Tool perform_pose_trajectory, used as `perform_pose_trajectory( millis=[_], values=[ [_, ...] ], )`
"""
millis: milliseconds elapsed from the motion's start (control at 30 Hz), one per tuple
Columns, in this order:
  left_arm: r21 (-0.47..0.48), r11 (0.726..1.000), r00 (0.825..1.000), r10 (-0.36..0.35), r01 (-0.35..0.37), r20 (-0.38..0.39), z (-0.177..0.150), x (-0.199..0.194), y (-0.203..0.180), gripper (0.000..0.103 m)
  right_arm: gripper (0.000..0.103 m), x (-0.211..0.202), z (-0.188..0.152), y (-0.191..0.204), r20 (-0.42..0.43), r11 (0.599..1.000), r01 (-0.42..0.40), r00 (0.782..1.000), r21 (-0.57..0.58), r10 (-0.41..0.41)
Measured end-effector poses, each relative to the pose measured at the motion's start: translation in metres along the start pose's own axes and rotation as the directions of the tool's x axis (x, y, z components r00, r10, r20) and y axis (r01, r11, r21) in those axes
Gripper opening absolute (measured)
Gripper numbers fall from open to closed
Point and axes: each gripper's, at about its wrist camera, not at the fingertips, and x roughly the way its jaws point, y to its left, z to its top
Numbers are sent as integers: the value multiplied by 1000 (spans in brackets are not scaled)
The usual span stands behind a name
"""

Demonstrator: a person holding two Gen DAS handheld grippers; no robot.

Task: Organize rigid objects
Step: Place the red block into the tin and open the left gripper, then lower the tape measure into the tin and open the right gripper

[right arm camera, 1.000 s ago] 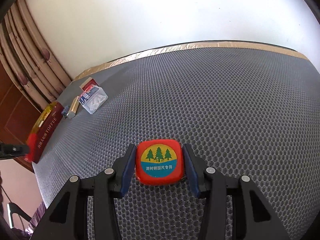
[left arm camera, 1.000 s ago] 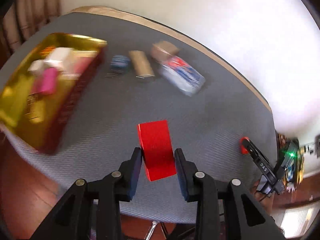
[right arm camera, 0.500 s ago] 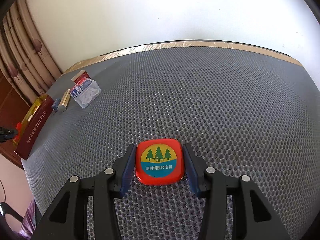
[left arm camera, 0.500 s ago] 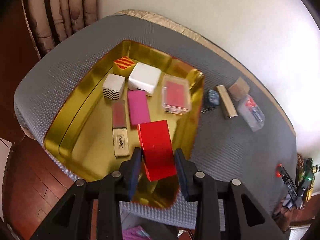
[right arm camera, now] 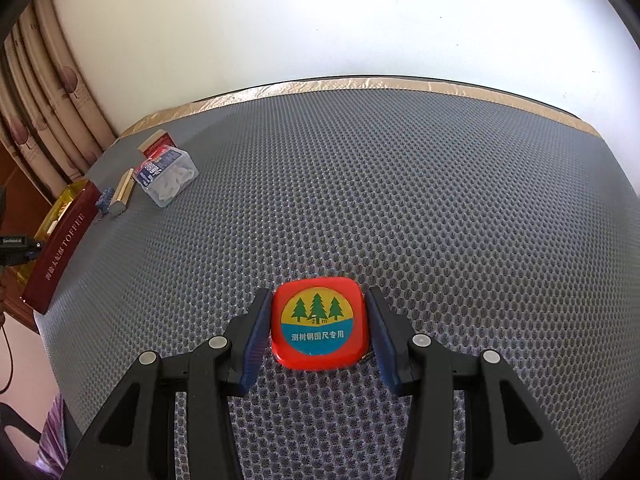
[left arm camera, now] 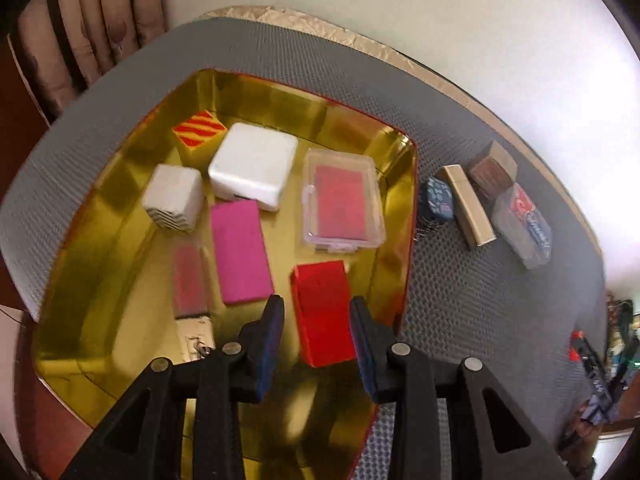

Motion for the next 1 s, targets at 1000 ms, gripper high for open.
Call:
perform_pose_trajectory(
  millis=[1000],
  values=[
    [-234, 970, 956, 125, -62, 265, -122, -93, 88, 49, 30, -28, 68, 255, -53, 879, -379, 923, -288, 381]
  ],
)
